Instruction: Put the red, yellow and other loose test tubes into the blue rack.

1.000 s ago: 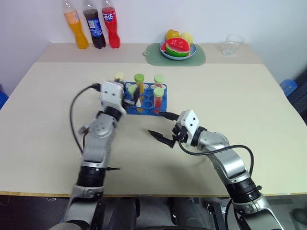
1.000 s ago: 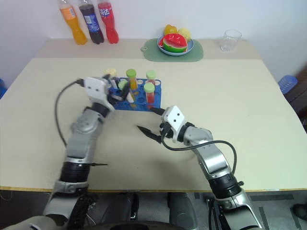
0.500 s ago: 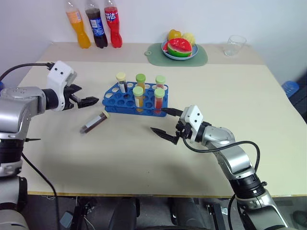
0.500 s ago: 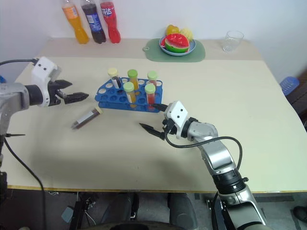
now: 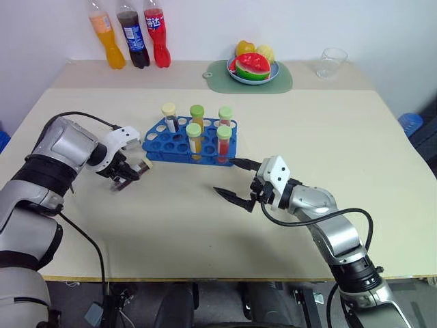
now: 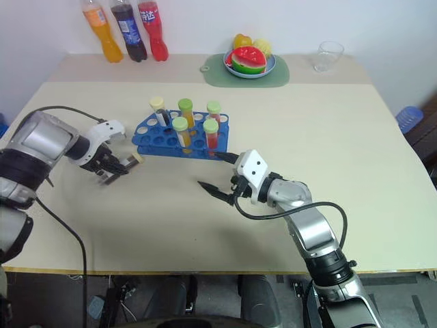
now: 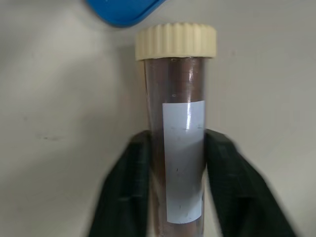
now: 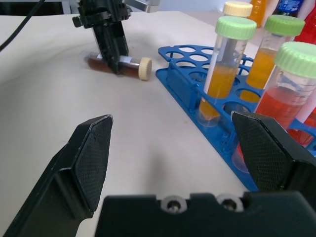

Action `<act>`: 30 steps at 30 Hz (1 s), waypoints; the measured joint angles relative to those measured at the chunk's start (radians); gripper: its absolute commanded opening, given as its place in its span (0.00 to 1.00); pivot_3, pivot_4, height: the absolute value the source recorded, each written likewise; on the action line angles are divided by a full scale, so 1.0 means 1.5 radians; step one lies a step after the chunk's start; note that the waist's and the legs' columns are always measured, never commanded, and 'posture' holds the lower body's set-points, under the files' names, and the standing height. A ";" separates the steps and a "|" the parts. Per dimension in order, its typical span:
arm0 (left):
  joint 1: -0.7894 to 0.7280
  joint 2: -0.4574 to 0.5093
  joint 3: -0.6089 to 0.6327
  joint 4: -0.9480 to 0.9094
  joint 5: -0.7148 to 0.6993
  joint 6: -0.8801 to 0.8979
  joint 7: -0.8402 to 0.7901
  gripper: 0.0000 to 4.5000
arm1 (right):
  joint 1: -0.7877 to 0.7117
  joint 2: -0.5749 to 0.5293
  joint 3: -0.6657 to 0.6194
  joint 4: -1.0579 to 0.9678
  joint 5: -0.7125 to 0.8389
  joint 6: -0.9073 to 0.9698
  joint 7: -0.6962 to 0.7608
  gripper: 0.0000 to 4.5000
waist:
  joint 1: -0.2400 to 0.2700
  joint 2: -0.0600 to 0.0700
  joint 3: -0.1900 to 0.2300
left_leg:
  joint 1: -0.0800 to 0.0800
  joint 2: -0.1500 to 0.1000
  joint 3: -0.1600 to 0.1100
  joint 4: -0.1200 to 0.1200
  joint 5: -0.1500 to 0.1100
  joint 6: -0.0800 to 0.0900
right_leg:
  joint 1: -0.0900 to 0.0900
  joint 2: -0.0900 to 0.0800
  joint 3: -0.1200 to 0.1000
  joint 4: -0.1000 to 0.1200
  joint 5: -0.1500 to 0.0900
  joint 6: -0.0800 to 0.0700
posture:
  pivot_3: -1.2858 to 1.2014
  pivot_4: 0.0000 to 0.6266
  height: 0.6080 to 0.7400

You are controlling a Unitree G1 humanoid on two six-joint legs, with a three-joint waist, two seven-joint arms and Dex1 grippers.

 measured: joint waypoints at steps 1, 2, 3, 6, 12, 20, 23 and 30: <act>0.000 0.000 0.000 0.004 0.008 -0.012 -0.006 0.16 | 0.000 0.000 0.000 -0.004 0.000 0.002 -0.002 0.95 | -0.001 0.000 0.000 | 0.000 0.000 0.000 0.000 0.000 0.000 | 0.000 0.000 0.000 0.000 0.000 0.000 | 0.52 0.24 0.95; 0.000 0.001 0.000 0.007 0.015 -0.025 -0.011 0.16 | 0.001 -0.001 0.000 -0.006 0.000 0.005 -0.005 0.95 | -0.001 0.000 0.000 | 0.000 0.000 0.000 0.000 0.000 0.000 | 0.000 0.000 0.000 0.000 0.000 0.000 | 0.52 0.24 0.95; 0.001 0.004 0.000 0.008 0.022 -0.035 -0.015 0.16 | 0.002 -0.002 0.000 -0.008 0.000 0.006 -0.006 0.95 | -0.001 0.000 0.000 | 0.000 0.000 0.000 0.000 0.000 0.000 | 0.000 0.000 0.000 0.000 0.000 0.000 | 0.52 0.24 0.95; 0.019 0.027 0.033 0.020 0.032 -0.065 0.006 0.16 | 0.007 -0.012 0.000 -0.019 0.001 0.010 -0.007 0.95 | -0.004 0.000 0.000 | 0.000 0.000 0.000 0.000 0.000 0.000 | -0.001 0.000 0.000 0.000 0.000 0.000 | 0.52 0.24 0.95; 0.090 0.011 0.330 0.015 -0.055 -0.140 0.213 0.16 | 0.010 -0.017 -0.005 -0.023 0.003 0.016 -0.002 0.95 | 0.003 -0.001 0.000 | -0.001 0.000 0.000 0.001 0.000 0.000 | -0.001 -0.001 -0.001 0.001 0.000 0.000 | 0.52 0.24 0.95; 0.371 -0.354 0.641 -0.355 -0.149 -0.323 0.613 0.16 | 0.001 -0.010 0.008 -0.006 0.006 0.016 0.020 0.95 | 0.007 -0.003 -0.001 | -0.004 -0.002 0.000 0.002 0.000 -0.001 | -0.002 -0.005 -0.001 0.000 0.001 0.001 | 0.52 0.24 0.95; 0.409 -0.444 0.594 -0.448 -0.125 -0.440 0.670 0.16 | -0.011 -0.006 0.012 0.008 0.006 0.011 0.028 0.95 | 0.009 -0.003 -0.001 | -0.003 -0.002 0.000 0.002 0.000 -0.001 | -0.002 -0.005 -0.001 0.000 0.001 0.001 | 0.52 0.24 0.95; 0.421 -0.531 0.445 -0.387 0.006 -0.620 0.763 0.16 | -0.023 0.001 0.020 0.017 0.006 0.004 0.032 0.95 | 0.000 -0.002 -0.002 | 0.000 -0.002 0.000 0.001 0.000 -0.001 | 0.001 -0.003 0.000 0.000 0.001 0.001 | 0.52 0.24 0.95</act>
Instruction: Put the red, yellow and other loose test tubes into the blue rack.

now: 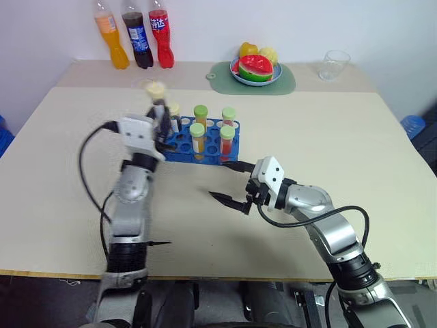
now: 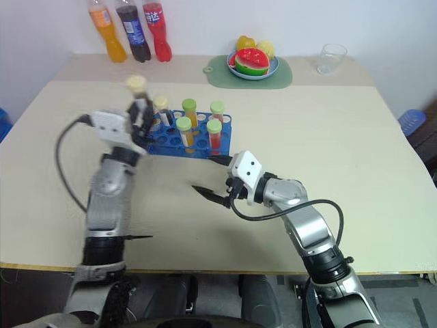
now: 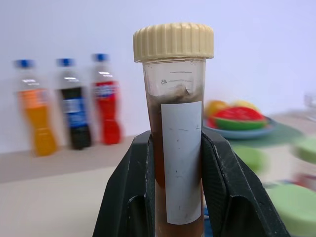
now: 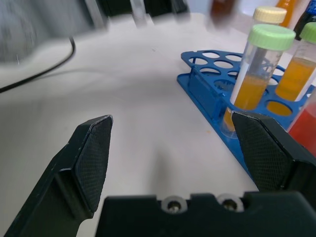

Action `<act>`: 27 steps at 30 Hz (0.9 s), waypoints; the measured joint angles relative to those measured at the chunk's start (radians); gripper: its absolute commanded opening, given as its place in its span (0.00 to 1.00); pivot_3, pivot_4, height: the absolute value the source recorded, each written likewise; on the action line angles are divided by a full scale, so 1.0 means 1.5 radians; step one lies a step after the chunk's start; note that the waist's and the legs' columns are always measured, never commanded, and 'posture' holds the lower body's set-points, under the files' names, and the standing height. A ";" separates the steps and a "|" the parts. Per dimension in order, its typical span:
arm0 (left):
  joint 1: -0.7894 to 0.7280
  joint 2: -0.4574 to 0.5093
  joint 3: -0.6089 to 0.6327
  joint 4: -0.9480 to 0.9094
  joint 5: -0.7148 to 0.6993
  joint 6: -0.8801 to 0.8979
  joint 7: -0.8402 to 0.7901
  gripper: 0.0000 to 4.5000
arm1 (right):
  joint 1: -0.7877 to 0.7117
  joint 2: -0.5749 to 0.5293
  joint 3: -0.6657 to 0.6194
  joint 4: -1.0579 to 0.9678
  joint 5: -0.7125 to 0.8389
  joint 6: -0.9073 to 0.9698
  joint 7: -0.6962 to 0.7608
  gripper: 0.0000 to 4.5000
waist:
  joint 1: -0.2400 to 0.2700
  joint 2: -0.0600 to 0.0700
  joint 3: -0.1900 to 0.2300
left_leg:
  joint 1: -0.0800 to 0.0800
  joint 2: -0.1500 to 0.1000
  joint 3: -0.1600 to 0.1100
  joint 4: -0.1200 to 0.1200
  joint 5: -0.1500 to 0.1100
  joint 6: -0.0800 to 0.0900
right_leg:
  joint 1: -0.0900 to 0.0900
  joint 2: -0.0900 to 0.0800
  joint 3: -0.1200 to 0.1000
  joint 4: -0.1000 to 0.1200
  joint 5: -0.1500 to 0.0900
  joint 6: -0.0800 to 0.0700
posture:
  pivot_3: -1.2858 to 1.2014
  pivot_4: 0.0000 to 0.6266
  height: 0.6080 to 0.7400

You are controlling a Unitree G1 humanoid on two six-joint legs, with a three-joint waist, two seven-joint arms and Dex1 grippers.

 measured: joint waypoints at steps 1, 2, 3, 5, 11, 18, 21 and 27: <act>0.000 0.000 -0.001 0.015 0.008 -0.010 0.013 0.16 | 0.001 0.000 -0.001 0.000 0.000 0.000 -0.002 0.95 | -0.001 0.000 0.000 | 0.001 0.000 0.000 0.000 0.000 0.000 | 0.000 0.000 0.000 0.000 0.000 0.000 | 0.52 0.24 0.95; 0.000 0.000 0.001 0.027 0.011 -0.014 0.023 0.16 | 0.002 0.000 -0.002 0.000 -0.001 0.000 -0.004 0.95 | 0.000 0.000 0.000 | 0.001 0.000 0.000 0.000 0.000 0.000 | 0.000 0.000 0.000 0.000 0.000 0.000 | 0.52 0.24 0.95; 0.000 0.000 0.001 0.036 0.011 -0.014 0.028 0.16 | 0.004 0.000 -0.002 0.000 -0.001 0.000 -0.005 0.95 | 0.001 0.000 0.000 | 0.001 0.000 0.000 0.000 0.000 0.000 | 0.000 0.001 0.000 0.000 0.000 0.000 | 0.52 0.24 0.95; 0.000 0.000 0.002 0.050 0.011 -0.014 0.036 0.16 | 0.006 0.000 -0.002 0.000 -0.001 0.000 -0.009 0.95 | 0.004 0.000 0.000 | 0.000 0.000 0.000 0.000 0.000 0.000 | 0.000 0.000 0.000 0.000 0.000 0.000 | 0.52 0.24 0.95; 0.000 0.011 -0.003 0.072 0.023 0.007 0.049 0.16 | 0.012 0.003 -0.002 -0.003 -0.002 0.001 -0.024 0.95 | 0.005 0.000 0.000 | 0.000 0.000 0.000 0.000 0.000 0.000 | 0.000 0.000 0.000 0.000 0.000 0.000 | 0.52 0.24 0.95; -0.001 0.012 -0.013 0.073 0.017 0.015 0.044 0.16 | 0.013 0.004 -0.001 -0.003 -0.002 0.001 -0.030 0.95 | 0.004 0.000 0.000 | 0.001 0.000 0.000 0.000 0.000 0.000 | 0.001 0.000 0.000 0.000 0.000 0.000 | 0.52 0.24 0.95; -0.009 0.010 -0.013 0.088 0.010 0.006 0.042 0.16 | 0.012 0.008 -0.001 -0.003 -0.002 0.001 -0.030 0.95 | 0.005 0.000 0.000 | 0.001 0.000 0.000 0.000 0.000 0.000 | 0.001 0.000 0.000 0.000 0.000 0.000 | 0.52 0.24 0.95; -0.011 0.004 -0.011 0.125 -0.002 -0.029 0.042 0.16 | 0.012 0.012 -0.001 -0.003 -0.002 0.001 -0.030 0.95 | 0.005 0.000 0.000 | 0.001 0.000 0.000 0.000 0.000 0.000 | 0.001 0.000 0.000 0.000 0.000 0.000 | 0.52 0.24 0.95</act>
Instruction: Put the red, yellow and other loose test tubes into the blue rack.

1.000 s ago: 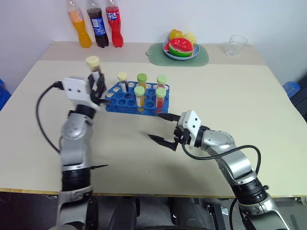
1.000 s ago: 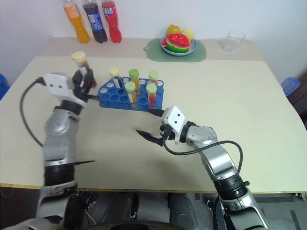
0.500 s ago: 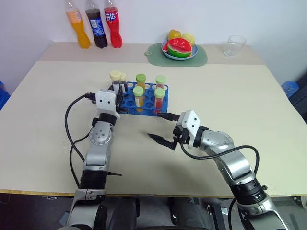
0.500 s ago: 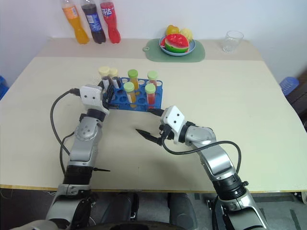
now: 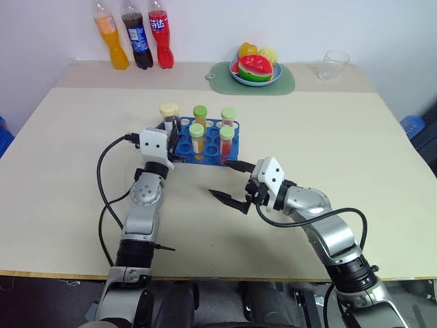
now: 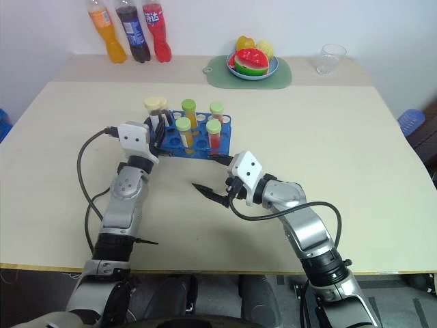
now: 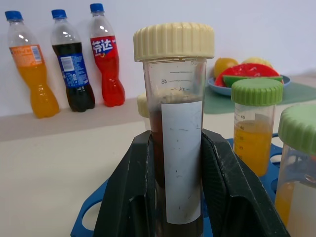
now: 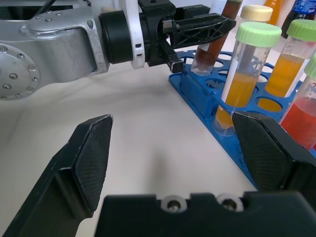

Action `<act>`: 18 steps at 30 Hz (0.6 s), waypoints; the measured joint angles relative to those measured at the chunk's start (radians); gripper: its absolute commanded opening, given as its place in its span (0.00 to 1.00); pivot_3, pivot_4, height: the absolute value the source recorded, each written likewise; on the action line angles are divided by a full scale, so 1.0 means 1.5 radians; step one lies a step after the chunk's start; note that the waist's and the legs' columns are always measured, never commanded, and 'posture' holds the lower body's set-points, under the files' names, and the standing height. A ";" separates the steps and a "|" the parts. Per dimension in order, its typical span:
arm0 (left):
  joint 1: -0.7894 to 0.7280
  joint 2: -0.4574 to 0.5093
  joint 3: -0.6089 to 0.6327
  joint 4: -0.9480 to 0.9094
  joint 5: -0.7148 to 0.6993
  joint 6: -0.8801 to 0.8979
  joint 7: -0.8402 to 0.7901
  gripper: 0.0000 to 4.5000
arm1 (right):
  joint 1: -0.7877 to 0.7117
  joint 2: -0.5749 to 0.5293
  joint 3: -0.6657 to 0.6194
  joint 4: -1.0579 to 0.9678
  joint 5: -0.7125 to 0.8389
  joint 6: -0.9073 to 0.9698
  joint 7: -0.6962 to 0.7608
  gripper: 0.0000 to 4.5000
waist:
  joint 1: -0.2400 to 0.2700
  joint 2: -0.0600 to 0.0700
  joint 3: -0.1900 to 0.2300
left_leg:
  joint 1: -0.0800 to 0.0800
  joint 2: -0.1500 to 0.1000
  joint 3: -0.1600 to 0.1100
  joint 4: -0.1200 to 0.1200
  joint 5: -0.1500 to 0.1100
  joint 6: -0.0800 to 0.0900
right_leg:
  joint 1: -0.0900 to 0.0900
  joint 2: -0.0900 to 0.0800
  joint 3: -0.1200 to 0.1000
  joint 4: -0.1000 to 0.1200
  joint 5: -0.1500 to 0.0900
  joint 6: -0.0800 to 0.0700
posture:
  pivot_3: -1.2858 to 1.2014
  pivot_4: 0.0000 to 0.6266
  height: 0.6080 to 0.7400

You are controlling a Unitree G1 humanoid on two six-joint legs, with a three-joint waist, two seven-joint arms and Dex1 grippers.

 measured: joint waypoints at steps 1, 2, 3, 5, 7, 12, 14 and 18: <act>0.000 0.000 0.001 0.007 -0.002 -0.002 0.000 0.16 | 0.000 0.000 0.000 0.000 0.000 0.000 0.000 0.95 | 0.000 0.000 0.000 | 0.000 0.000 0.000 0.000 0.000 0.000 | 0.000 0.000 0.000 0.000 0.000 0.000 | 0.52 0.24 0.95; 0.000 -0.001 0.003 0.014 -0.004 -0.007 0.000 0.16 | 0.000 0.000 0.000 0.000 -0.001 0.000 0.000 0.95 | 0.000 0.000 0.000 | 0.000 0.000 0.000 0.000 0.000 0.000 | 0.000 0.000 0.000 0.000 0.000 0.000 | 0.52 0.24 0.95; 0.000 -0.002 0.003 0.020 -0.007 -0.015 0.000 0.16 | 0.000 0.000 0.000 0.000 -0.001 0.000 0.000 0.95 | 0.000 0.000 0.000 | 0.000 0.000 0.000 0.000 0.000 0.000 | 0.000 0.000 0.000 0.000 0.000 0.000 | 0.52 0.24 0.95; 0.000 -0.005 0.004 0.027 -0.011 -0.026 -0.001 0.16 | 0.000 0.001 0.000 0.000 -0.001 0.000 0.000 0.95 | 0.000 0.000 0.000 | 0.000 0.000 0.000 0.000 0.000 0.000 | 0.000 0.000 0.000 0.000 0.000 0.000 | 0.52 0.24 0.95; 0.001 -0.007 0.004 0.030 -0.017 -0.030 -0.002 0.39 | 0.000 0.001 0.000 0.000 -0.001 0.000 0.000 0.95 | 0.000 0.000 0.000 | 0.000 0.000 0.000 0.000 0.000 0.000 | 0.000 0.000 0.000 0.000 0.000 0.000 | 0.52 0.24 0.95; 0.018 -0.018 0.004 0.020 -0.036 -0.038 -0.007 0.95 | 0.000 0.001 -0.001 0.000 0.000 0.001 -0.001 0.95 | 0.000 0.000 0.000 | 0.000 0.000 0.000 0.000 0.000 0.000 | 0.000 0.000 0.000 0.000 0.000 0.000 | 0.52 0.24 0.95; 0.034 -0.015 0.004 -0.014 -0.051 -0.029 -0.017 0.98 | 0.000 0.001 -0.013 -0.001 0.007 0.010 -0.004 0.95 | -0.002 0.000 0.000 | 0.000 0.000 0.000 0.000 0.000 0.000 | 0.000 0.000 0.000 0.000 0.000 0.000 | 0.52 0.24 0.95; 0.093 0.033 0.022 -0.139 -0.118 0.032 -0.065 0.98 | -0.004 -0.024 -0.058 -0.017 0.038 0.041 -0.006 0.95 | -0.005 0.000 0.000 | 0.000 0.001 0.000 -0.001 0.000 0.000 | 0.000 0.000 0.000 0.000 0.000 0.000 | 0.52 0.24 0.95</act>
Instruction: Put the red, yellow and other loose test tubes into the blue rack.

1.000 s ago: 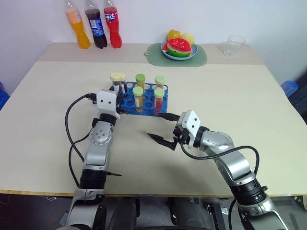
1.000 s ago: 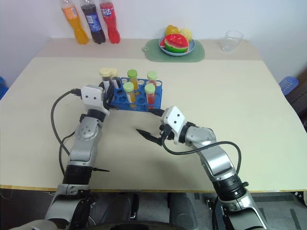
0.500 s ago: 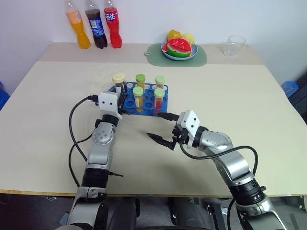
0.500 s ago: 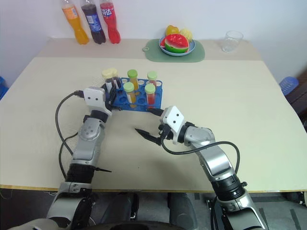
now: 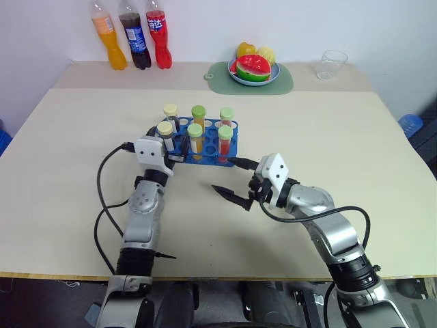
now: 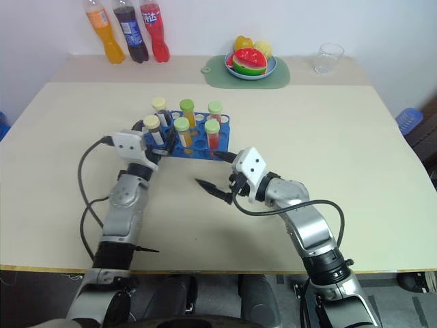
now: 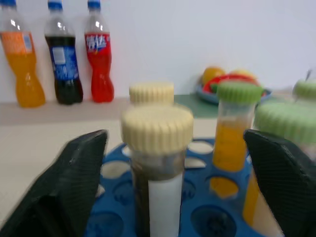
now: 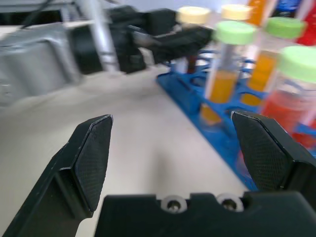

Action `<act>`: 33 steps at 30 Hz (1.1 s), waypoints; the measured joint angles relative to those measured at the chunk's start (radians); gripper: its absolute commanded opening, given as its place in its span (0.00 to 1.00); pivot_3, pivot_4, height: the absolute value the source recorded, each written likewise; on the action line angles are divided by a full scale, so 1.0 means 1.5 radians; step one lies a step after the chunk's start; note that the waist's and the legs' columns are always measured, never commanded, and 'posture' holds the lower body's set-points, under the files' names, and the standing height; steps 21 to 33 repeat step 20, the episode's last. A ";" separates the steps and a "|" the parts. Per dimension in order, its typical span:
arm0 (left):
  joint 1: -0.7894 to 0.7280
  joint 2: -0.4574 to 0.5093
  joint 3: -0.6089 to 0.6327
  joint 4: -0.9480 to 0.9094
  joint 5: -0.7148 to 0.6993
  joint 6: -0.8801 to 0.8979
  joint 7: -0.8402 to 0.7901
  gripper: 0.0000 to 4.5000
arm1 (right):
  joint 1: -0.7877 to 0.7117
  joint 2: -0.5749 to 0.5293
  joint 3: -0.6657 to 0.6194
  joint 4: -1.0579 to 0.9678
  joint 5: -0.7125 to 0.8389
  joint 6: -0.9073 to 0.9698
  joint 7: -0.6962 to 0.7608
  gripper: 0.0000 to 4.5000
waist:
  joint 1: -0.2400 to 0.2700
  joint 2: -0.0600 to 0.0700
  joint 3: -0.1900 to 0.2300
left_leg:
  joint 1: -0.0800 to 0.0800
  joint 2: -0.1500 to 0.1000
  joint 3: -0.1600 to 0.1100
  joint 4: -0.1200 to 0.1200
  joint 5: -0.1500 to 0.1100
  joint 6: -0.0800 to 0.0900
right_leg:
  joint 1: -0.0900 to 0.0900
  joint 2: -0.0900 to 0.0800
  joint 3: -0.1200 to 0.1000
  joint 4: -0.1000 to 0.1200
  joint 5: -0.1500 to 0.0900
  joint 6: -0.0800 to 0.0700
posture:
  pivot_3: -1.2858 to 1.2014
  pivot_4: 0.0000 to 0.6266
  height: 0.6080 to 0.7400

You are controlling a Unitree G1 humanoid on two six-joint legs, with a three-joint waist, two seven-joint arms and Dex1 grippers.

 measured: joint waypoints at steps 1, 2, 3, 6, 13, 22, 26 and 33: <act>0.025 0.029 0.017 -0.043 -0.025 0.027 -0.016 0.98 | 0.000 -0.025 -0.026 -0.005 0.012 0.009 0.004 0.95 | 0.001 0.000 0.000 | 0.000 0.000 0.000 0.000 0.000 0.000 | 0.000 0.000 0.000 0.000 0.000 0.000 | 0.52 0.24 0.95; 0.042 0.049 0.036 -0.073 -0.045 0.049 -0.027 0.98 | 0.001 -0.045 -0.050 -0.008 0.019 0.017 0.008 0.95 | 0.003 0.000 0.000 | 0.000 0.000 0.000 0.000 0.000 0.000 | 0.000 0.000 0.000 0.000 0.000 0.000 | 0.52 0.24 0.95; 0.065 0.079 0.053 -0.108 -0.072 0.081 -0.047 0.98 | 0.004 -0.065 -0.072 -0.014 0.027 0.027 0.014 0.95 | 0.003 0.000 0.000 | 0.000 0.000 0.000 0.000 0.000 0.000 | 0.000 0.000 0.000 0.000 0.000 0.000 | 0.52 0.24 0.95; 0.159 0.204 0.103 -0.194 -0.158 0.195 -0.131 0.98 | 0.031 -0.143 -0.149 -0.017 0.059 0.054 0.041 0.95 | 0.004 0.000 0.000 | 0.000 0.000 0.000 0.000 0.000 0.001 | 0.000 0.000 0.000 0.000 0.000 0.000 | 0.52 0.24 0.95; 0.281 0.351 0.189 -0.210 -0.226 0.295 -0.270 0.98 | 0.093 -0.253 -0.257 0.056 0.083 0.065 0.099 0.95 | 0.004 0.000 0.000 | 0.003 0.001 0.002 0.000 -0.001 0.002 | 0.003 0.000 0.000 -0.001 -0.001 -0.001 | 0.52 0.24 0.95; 0.273 0.353 0.198 -0.214 -0.230 0.325 -0.275 0.98 | 0.111 -0.266 -0.274 0.116 0.070 0.031 0.117 0.95 | 0.002 0.000 0.000 | 0.005 0.001 0.002 -0.001 -0.001 0.002 | 0.005 0.001 0.001 -0.001 -0.001 -0.001 | 0.52 0.24 0.95; 0.273 0.353 0.198 -0.214 -0.230 0.325 -0.275 0.98 | 0.111 -0.266 -0.274 0.116 0.070 0.031 0.117 0.95 | 0.002 0.000 0.000 | 0.005 0.001 0.002 -0.001 -0.001 0.002 | 0.005 0.001 0.001 -0.001 -0.001 -0.001 | 0.52 0.24 0.95; 0.273 0.353 0.198 -0.214 -0.230 0.325 -0.275 0.98 | 0.111 -0.266 -0.274 0.116 0.070 0.031 0.117 0.95 | 0.002 0.000 0.000 | 0.005 0.001 0.002 -0.001 -0.001 0.002 | 0.005 0.001 0.001 -0.001 -0.001 -0.001 | 0.52 0.24 0.95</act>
